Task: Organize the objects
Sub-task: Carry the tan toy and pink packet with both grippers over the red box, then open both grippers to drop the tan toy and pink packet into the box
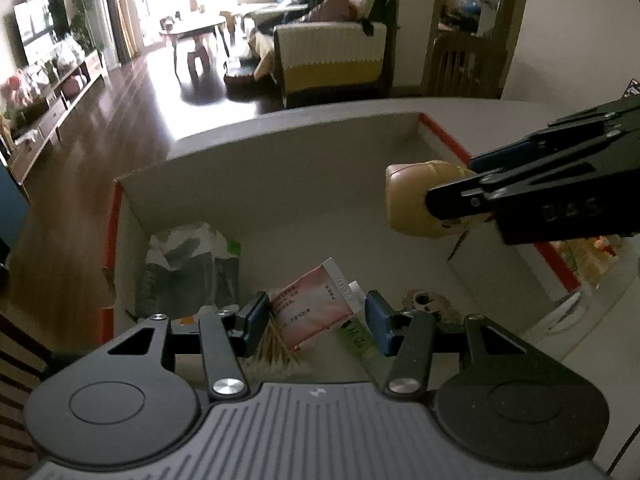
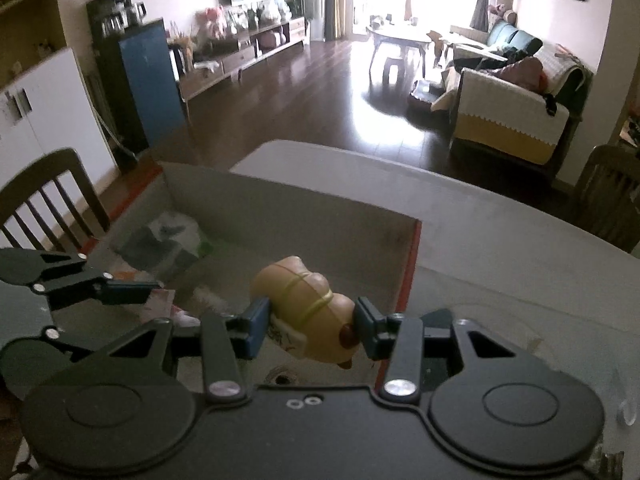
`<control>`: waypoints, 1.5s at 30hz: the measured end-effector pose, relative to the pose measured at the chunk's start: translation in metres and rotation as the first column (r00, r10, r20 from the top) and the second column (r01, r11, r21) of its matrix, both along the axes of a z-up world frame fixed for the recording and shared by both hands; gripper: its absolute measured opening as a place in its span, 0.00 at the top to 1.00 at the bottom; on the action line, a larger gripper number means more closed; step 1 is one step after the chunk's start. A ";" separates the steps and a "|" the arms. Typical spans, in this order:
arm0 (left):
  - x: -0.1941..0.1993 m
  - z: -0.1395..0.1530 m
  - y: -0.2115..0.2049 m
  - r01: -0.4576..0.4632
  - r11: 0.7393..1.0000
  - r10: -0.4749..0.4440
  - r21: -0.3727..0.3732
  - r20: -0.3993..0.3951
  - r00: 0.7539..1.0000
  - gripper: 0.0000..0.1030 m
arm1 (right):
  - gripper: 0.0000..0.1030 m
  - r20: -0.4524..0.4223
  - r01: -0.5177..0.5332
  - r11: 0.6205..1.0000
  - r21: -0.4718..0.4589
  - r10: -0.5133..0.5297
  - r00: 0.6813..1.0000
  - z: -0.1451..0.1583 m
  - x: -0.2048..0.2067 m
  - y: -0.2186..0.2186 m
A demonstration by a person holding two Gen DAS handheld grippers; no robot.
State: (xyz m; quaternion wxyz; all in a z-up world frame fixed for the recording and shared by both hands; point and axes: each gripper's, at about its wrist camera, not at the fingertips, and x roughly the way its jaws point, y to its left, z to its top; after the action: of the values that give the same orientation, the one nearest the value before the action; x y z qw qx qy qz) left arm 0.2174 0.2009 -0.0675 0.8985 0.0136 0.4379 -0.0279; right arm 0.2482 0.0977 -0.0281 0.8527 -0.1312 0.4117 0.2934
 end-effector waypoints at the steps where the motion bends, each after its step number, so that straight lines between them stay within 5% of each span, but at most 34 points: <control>1: 0.002 -0.002 0.000 0.003 1.000 -0.003 0.003 -0.007 1.000 0.50 | 0.56 -0.007 0.005 1.000 -0.005 -0.005 1.000 -0.004 0.002 0.003; 20: 0.025 -0.026 -0.005 0.061 0.997 -0.054 0.056 -0.116 0.992 0.49 | 0.54 -0.015 -0.054 0.988 -0.143 0.052 0.999 -0.041 0.004 0.029; 28: 0.026 -0.026 -0.009 0.069 0.995 -0.058 0.076 -0.131 0.990 0.49 | 0.51 -0.052 -0.060 0.994 -0.092 0.055 0.997 -0.037 0.003 0.022; 32: 0.021 -0.023 -0.011 0.070 0.994 -0.061 0.086 -0.109 0.992 0.36 | 0.48 -0.063 -0.055 0.997 -0.055 0.051 0.997 -0.029 0.002 0.014; 45: 0.000 0.000 -0.011 0.042 0.996 -0.039 0.076 -0.044 0.998 0.35 | 0.42 -0.028 -0.064 0.998 0.022 0.065 0.998 0.005 -0.017 -0.013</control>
State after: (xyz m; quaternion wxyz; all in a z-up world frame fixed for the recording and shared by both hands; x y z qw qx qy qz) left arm 0.2177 0.1894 -0.0671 0.8870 0.0565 0.4573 -0.0297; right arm 0.2307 0.0844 -0.0227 0.8382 -0.1313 0.4164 0.3269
